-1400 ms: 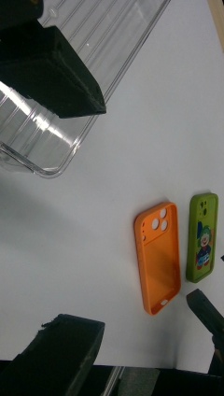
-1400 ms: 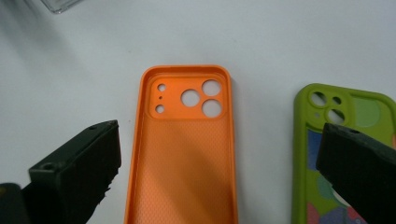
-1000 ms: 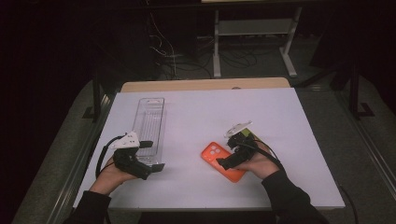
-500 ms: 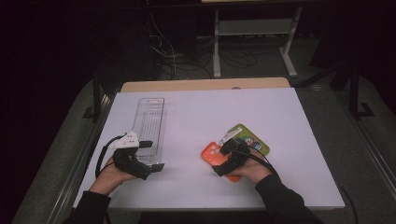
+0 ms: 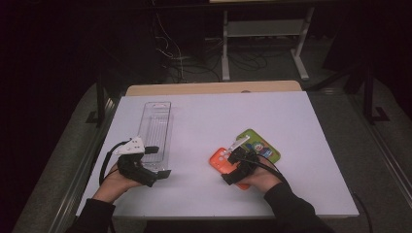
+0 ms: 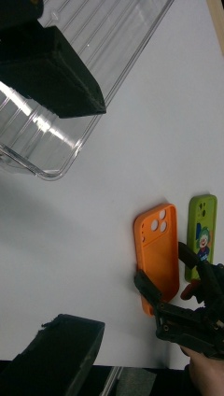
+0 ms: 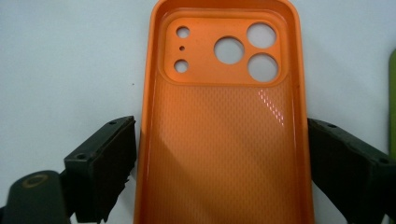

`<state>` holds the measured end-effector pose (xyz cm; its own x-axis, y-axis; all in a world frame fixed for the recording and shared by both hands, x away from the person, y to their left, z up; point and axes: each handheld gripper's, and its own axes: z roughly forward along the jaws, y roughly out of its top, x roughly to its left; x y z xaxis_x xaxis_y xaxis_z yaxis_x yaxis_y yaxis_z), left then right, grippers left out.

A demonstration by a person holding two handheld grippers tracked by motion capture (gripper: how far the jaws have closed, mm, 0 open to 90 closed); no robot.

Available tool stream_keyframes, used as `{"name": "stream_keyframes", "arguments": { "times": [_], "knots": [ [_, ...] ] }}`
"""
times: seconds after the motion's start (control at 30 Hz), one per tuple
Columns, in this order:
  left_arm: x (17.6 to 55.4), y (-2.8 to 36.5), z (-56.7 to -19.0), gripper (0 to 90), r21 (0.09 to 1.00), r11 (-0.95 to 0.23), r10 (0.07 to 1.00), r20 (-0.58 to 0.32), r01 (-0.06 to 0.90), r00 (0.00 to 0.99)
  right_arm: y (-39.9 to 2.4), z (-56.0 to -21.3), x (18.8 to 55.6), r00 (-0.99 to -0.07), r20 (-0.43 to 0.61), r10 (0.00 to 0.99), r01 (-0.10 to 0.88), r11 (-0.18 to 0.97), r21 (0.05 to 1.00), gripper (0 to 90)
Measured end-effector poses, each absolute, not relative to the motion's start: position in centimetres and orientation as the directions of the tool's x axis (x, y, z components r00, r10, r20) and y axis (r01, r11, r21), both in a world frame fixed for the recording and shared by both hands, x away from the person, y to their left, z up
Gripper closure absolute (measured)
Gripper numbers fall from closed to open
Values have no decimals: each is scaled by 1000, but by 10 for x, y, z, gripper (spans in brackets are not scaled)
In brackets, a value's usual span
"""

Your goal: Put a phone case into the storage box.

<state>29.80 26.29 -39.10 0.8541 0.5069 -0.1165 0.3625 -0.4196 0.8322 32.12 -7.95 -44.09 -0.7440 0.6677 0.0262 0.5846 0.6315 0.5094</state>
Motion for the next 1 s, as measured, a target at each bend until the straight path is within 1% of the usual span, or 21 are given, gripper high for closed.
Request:
{"name": "stream_keyframes", "arguments": {
  "times": [0.17, 0.33, 0.6, 0.67, 0.83, 1.0],
  "knots": [
    [298, 263, -391, 0, 832, -419, 508, -117, 363, 853, -80, -441, 321, -744, 26, 667, 583, 631, 512, 111],
    [297, 262, -391, 0, 831, -422, 508, -115, 363, 854, -81, -441, 320, -741, 23, 671, 583, 625, 519, 148],
    [298, 263, -389, 0, 833, -421, 508, -111, 358, 854, -82, -440, 321, -746, 34, 665, 582, 626, 520, 153],
    [297, 262, -387, 0, 835, -419, 506, -112, 357, 855, -85, -438, 323, -749, 55, 660, 589, 626, 512, 153],
    [303, 253, -374, 0, 847, -394, 490, -135, 357, 861, -92, -424, 338, -763, 80, 642, 585, 632, 508, 153],
    [309, 243, -365, 0, 847, -411, 467, -122, 338, 876, -95, -411, 350, -781, 80, 620, 561, 639, 527, 153]
  ]
}}
